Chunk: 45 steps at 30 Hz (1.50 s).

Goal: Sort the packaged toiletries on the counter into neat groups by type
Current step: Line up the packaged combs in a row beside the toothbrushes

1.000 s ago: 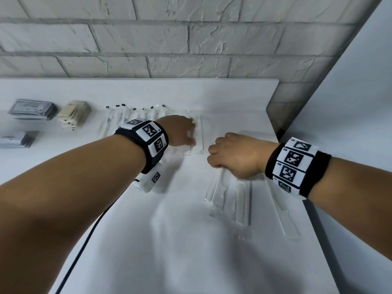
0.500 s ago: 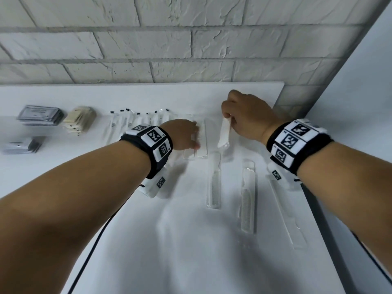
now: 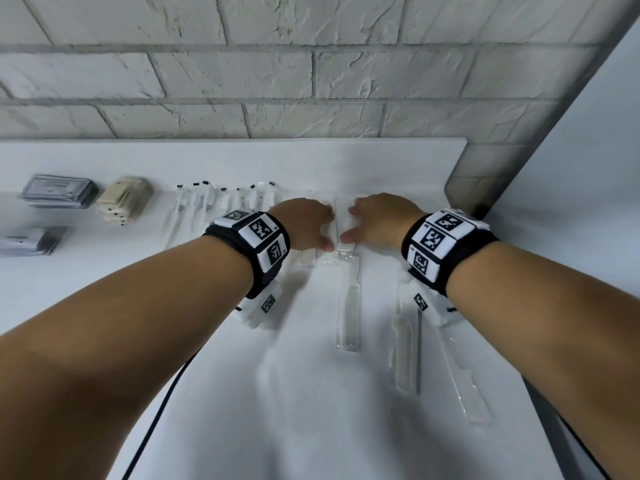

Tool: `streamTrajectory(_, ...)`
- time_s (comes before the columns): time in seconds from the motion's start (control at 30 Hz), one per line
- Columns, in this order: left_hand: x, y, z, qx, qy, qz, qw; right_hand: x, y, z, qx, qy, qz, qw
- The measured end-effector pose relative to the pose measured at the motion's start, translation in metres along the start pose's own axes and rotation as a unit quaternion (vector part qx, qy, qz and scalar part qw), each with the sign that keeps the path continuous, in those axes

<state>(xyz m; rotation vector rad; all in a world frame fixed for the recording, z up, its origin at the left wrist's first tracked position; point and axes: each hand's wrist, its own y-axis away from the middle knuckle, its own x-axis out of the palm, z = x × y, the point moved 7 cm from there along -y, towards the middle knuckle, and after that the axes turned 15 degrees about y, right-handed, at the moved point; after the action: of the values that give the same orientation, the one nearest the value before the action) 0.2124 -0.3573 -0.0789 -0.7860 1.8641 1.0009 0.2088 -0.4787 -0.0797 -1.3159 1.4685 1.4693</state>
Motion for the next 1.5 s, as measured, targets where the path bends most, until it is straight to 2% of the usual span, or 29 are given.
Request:
streamTrajectory(0.33, -0.003, 0.001, -0.001, 0.002, 0.012, -0.009, 1.000, 0.006, 0.008, 0.009, -0.073, 0.072, 0.040, 0.994)
streamTrajectory(0.63, -0.002, 0.002, -0.002, 0.006, 0.010, -0.006, 1.000, 0.009, 0.006, 0.012, -0.078, 0.066, 0.050, 0.993)
streamTrajectory(0.7, -0.001, 0.002, 0.000, 0.006, 0.008, -0.004, 1.000, 0.005, 0.008, 0.008, -0.072, 0.003, 0.034, 0.997)
streamTrajectory(0.8, -0.005, 0.004, 0.000, 0.009, 0.011, -0.017, 1.000, -0.018, 0.021, 0.005, -0.080, -0.094, -0.063, 0.990)
streamTrajectory(0.87, -0.010, 0.006, 0.003, 0.005, 0.016, -0.034, 0.999, -0.026, 0.040, 0.019, -0.143, -0.061, -0.059, 0.986)
streamTrajectory(0.93, -0.016, 0.005, 0.010, -0.007, 0.025, -0.053, 0.998, -0.014, 0.064, 0.040, -0.216, 0.016, 0.012, 0.976)
streamTrajectory(0.97, -0.017, 0.005, 0.014, -0.016, 0.032, -0.059, 0.998, -0.005, 0.075, 0.051, -0.251, 0.072, 0.030, 0.965)
streamTrajectory(1.03, -0.019, 0.005, 0.019, -0.031, 0.050, -0.067, 0.996, 0.009, 0.091, 0.068, -0.314, 0.167, 0.010, 0.935)
streamTrajectory(1.13, -0.021, 0.008, 0.019, -0.038, 0.063, -0.074, 0.995, 0.013, 0.093, 0.075, -0.338, 0.209, -0.026, 0.917)
streamTrajectory(1.23, -0.019, 0.010, 0.015, -0.037, 0.063, -0.067, 0.995, 0.011, 0.092, 0.080, -0.342, 0.223, -0.013, 0.913)
streamTrajectory(1.27, -0.018, 0.010, 0.014, -0.035, 0.064, -0.064, 0.995, 0.009, 0.092, 0.080, -0.335, 0.190, -0.004, 0.923)
streamTrajectory(1.33, -0.017, 0.010, 0.011, -0.033, 0.071, -0.063, 0.995, -0.005, 0.090, 0.066, -0.286, 0.041, 0.036, 0.957)
streamTrajectory(1.37, -0.016, 0.010, 0.011, -0.034, 0.075, -0.061, 0.995, -0.017, 0.087, 0.056, -0.257, -0.038, 0.043, 0.965)
streamTrajectory(1.43, -0.016, 0.009, 0.009, -0.035, 0.090, -0.056, 0.994, -0.047, 0.081, 0.031, -0.227, -0.168, -0.003, 0.959)
streamTrajectory(1.5, -0.016, 0.009, 0.004, -0.028, 0.105, -0.057, 0.992, -0.069, 0.070, -0.004, -0.174, -0.304, -0.057, 0.935)
